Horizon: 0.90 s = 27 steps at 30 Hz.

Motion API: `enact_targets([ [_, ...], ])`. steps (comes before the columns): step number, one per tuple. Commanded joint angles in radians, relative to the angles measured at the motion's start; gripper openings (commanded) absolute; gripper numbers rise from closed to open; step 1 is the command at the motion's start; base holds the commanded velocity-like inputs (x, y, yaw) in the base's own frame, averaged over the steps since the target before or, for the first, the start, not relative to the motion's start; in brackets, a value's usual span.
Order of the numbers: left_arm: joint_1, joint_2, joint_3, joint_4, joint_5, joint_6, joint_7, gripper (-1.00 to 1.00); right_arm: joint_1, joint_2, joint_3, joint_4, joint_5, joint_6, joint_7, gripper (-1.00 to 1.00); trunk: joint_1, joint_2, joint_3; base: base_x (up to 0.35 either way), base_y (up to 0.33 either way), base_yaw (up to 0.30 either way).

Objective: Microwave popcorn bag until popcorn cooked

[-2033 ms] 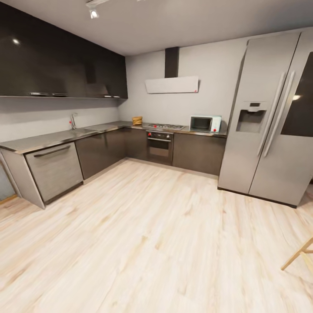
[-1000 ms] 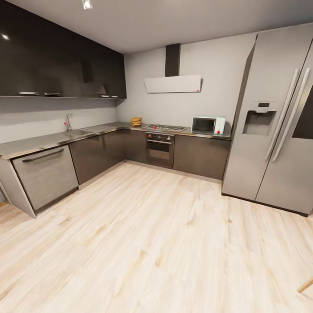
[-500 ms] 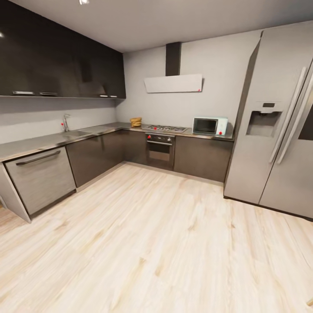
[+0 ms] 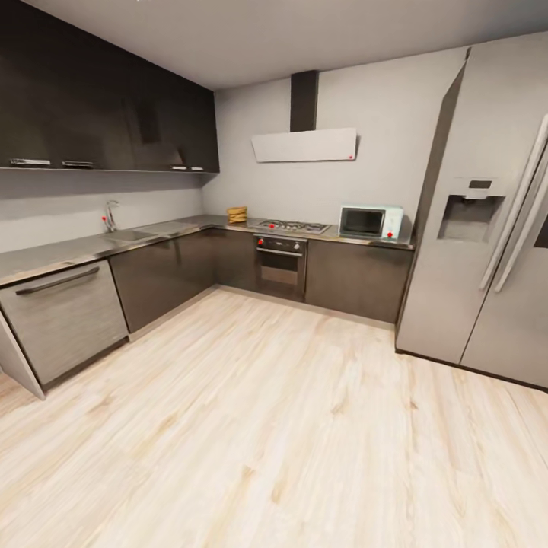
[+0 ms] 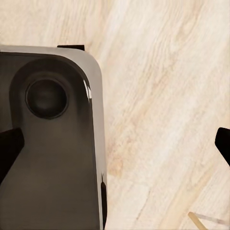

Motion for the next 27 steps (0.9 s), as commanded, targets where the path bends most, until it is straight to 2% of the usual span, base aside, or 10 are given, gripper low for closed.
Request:
enact_targets([
  [1,0.0,0.0,0.005,-0.001,0.001,-0.001,0.0,1.0,-0.001,0.0,-0.002,0.001,0.0,-0.006,-0.001,1.0,0.0,0.0,-0.001,0.202,0.0,0.0],
  [16,0.0,-0.001,0.005,-0.001,0.001,-0.002,0.0,1.0,0.0,0.0,-0.002,0.001,0.0,-0.006,-0.001,1.0,0.0,0.0,-0.001,0.213,0.0,0.0],
  [27,0.0,0.0,0.005,-0.001,0.001,-0.002,0.0,1.0,-0.001,0.0,-0.002,0.001,0.0,-0.005,-0.001,1.0,0.0,0.0,-0.001,0.316,0.0,0.0],
])
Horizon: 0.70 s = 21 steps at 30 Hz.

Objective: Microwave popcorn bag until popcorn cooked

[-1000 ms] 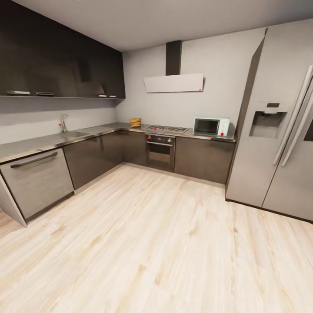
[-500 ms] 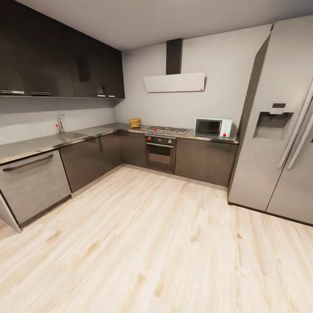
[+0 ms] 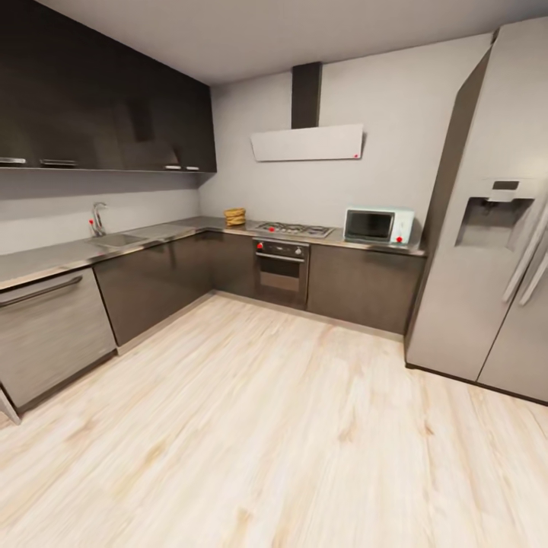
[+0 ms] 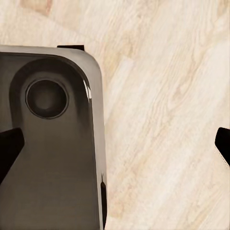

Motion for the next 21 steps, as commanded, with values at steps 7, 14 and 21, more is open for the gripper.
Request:
enact_targets([
  [7,0.0,0.0,0.005,-0.001,0.001,-0.002,0.0,1.0,-0.001,0.0,-0.003,0.001,0.0,-0.005,-0.001,1.0,0.001,0.0,-0.001,0.339,0.0,0.0],
  [14,0.0,0.0,0.005,-0.001,0.001,-0.001,0.0,1.0,-0.001,0.0,-0.003,0.001,0.0,-0.006,-0.001,1.0,0.001,0.0,-0.001,0.339,0.0,0.0],
  [21,0.0,0.0,0.005,-0.001,0.001,-0.001,0.0,1.0,0.0,0.0,0.0,0.001,0.0,-0.005,-0.001,1.0,0.001,0.0,-0.001,0.339,0.0,-0.024],
])
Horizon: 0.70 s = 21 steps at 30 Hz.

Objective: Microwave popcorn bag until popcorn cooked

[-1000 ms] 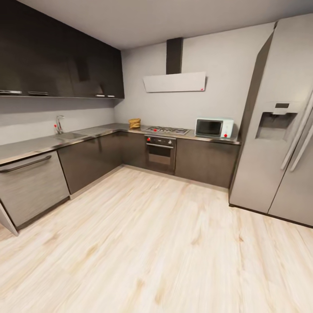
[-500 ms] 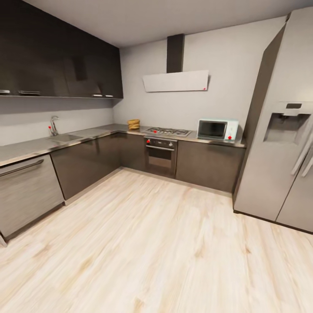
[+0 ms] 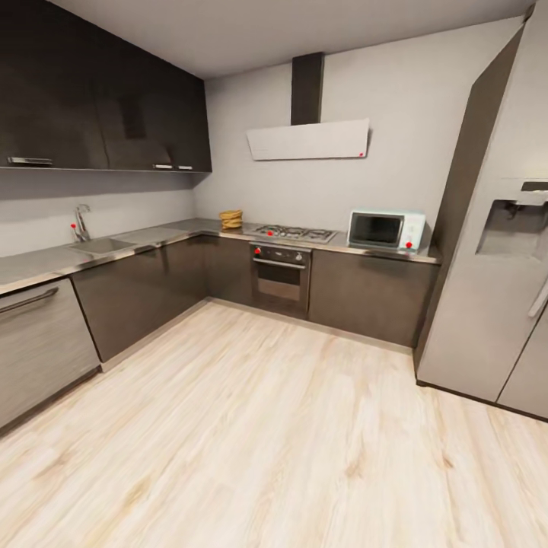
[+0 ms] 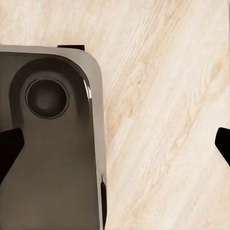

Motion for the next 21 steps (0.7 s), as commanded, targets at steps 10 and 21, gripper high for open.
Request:
enact_targets([
  [10,0.001,0.0,0.005,-0.001,0.001,-0.002,0.0,1.0,-0.001,0.0,-0.001,0.001,0.001,-0.005,0.0,1.0,0.001,0.0,-0.001,0.339,0.0,-0.249],
  [21,0.001,0.0,0.005,-0.001,0.001,-0.002,0.0,1.0,-0.001,0.0,-0.001,0.001,0.0,-0.005,0.0,1.0,0.001,0.0,-0.001,0.339,0.0,-0.275],
])
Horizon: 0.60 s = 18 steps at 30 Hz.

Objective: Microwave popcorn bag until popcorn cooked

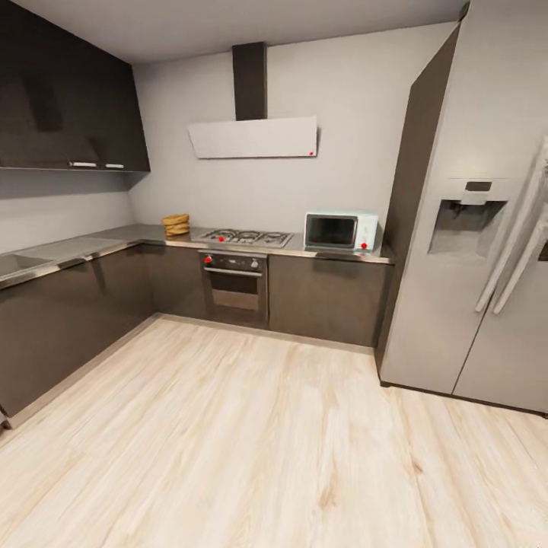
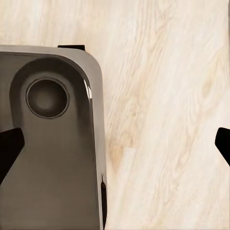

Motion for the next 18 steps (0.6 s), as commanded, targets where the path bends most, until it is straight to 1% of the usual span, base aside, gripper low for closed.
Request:
enact_targets([
  [1,0.001,0.0,0.005,-0.002,0.001,-0.001,0.0,1.0,-0.001,0.0,-0.002,0.001,0.0,-0.005,-0.001,1.0,0.001,0.0,-0.001,0.339,0.0,-0.275],
  [12,0.001,0.0,0.005,-0.002,0.001,-0.001,0.0,1.0,-0.001,0.0,-0.002,0.001,0.0,-0.005,-0.002,1.0,0.001,0.0,-0.001,0.339,0.0,-0.272],
  [14,0.001,0.0,0.005,-0.002,0.001,-0.001,0.0,1.0,-0.001,0.0,-0.003,0.001,0.0,-0.005,-0.001,1.0,0.001,0.0,-0.001,0.339,0.0,-0.109],
  [18,0.001,0.0,0.005,-0.002,0.001,-0.001,0.0,1.0,0.0,0.0,-0.003,0.001,0.0,-0.005,-0.002,1.0,0.001,0.0,-0.001,0.339,0.0,-0.024],
])
